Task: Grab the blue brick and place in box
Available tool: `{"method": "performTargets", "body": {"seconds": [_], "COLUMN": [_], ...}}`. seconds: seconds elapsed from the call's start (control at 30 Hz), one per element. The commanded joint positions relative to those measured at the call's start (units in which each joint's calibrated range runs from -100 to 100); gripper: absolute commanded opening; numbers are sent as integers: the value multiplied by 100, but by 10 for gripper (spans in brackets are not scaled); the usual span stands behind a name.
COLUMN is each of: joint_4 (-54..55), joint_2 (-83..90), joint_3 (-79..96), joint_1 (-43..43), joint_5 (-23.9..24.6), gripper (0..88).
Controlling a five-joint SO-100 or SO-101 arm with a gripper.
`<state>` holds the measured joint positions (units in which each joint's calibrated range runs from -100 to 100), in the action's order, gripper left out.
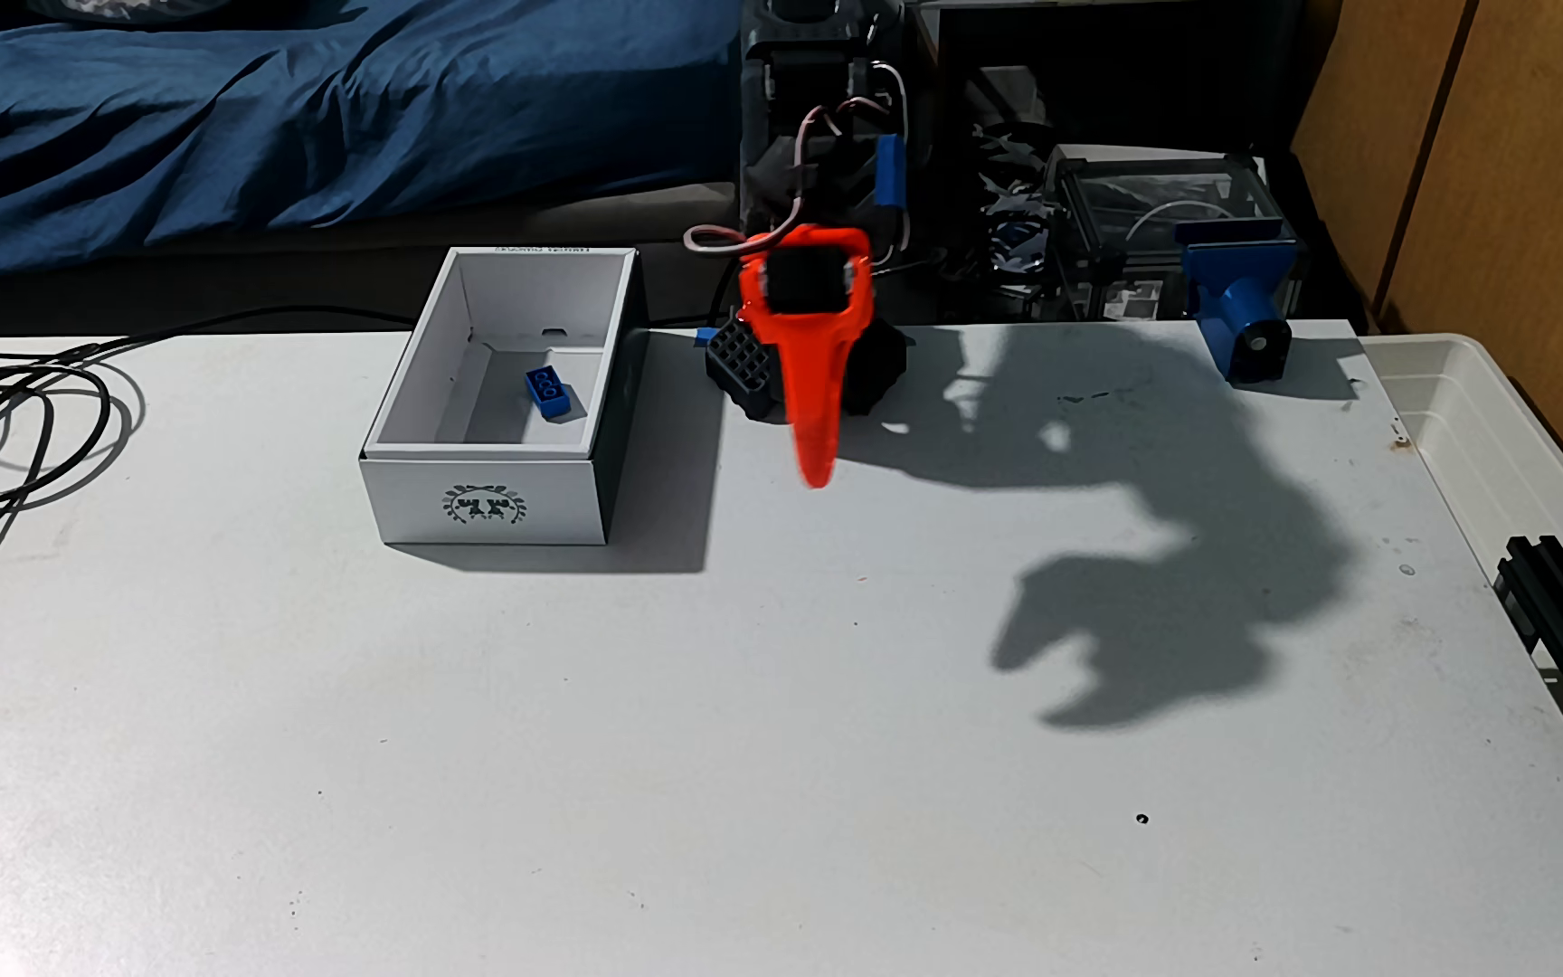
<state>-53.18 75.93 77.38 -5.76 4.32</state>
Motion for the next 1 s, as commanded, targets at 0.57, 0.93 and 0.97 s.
{"method": "performTargets", "body": {"seconds": [0.57,0.93,0.97], "joint_4": [-778,-1028,-1028], "joint_2": [2407,2407,2407], "joint_3": [1694,1827,1827], "joint_1": [-294,-86,-86], "joint_5": [-203,-187,-187], "gripper": [127,8,8]}}
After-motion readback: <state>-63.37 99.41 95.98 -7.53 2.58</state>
